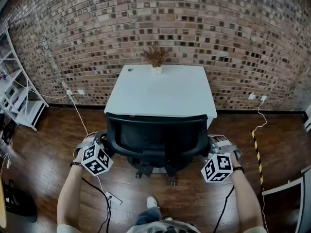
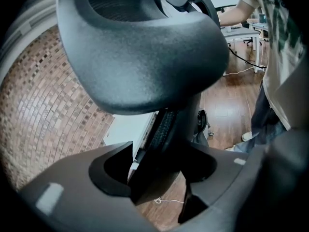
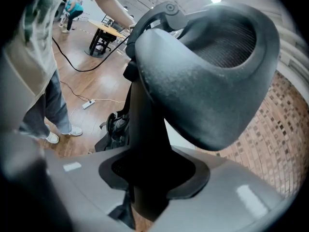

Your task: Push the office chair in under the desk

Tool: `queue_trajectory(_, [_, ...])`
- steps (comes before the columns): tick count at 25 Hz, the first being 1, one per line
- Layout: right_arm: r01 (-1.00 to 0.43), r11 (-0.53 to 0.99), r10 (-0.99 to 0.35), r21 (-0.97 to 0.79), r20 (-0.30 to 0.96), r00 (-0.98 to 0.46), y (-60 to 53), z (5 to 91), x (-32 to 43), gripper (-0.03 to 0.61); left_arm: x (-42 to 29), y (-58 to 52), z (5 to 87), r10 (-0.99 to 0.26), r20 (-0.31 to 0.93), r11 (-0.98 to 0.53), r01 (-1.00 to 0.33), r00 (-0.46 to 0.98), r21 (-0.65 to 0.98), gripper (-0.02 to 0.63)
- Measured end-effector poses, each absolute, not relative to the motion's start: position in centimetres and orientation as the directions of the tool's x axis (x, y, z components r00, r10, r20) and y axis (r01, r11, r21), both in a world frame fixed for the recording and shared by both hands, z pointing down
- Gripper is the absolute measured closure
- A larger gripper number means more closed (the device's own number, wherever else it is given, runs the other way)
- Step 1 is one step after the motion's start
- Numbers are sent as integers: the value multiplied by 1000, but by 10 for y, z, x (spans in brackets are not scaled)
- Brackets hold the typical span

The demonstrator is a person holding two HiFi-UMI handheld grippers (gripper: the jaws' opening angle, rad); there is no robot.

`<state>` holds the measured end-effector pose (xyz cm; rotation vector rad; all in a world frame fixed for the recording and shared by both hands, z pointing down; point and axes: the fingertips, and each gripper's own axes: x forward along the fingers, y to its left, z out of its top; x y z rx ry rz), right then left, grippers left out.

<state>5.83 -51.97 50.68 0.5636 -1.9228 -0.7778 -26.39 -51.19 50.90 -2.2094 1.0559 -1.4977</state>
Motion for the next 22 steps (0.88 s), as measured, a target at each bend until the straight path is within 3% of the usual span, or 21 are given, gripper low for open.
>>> queue_trajectory(22, [-86,692,-692,716,626,-359,-627,513,61,419,-263,-609,507,-701,674,-703,-389,235,-595,324])
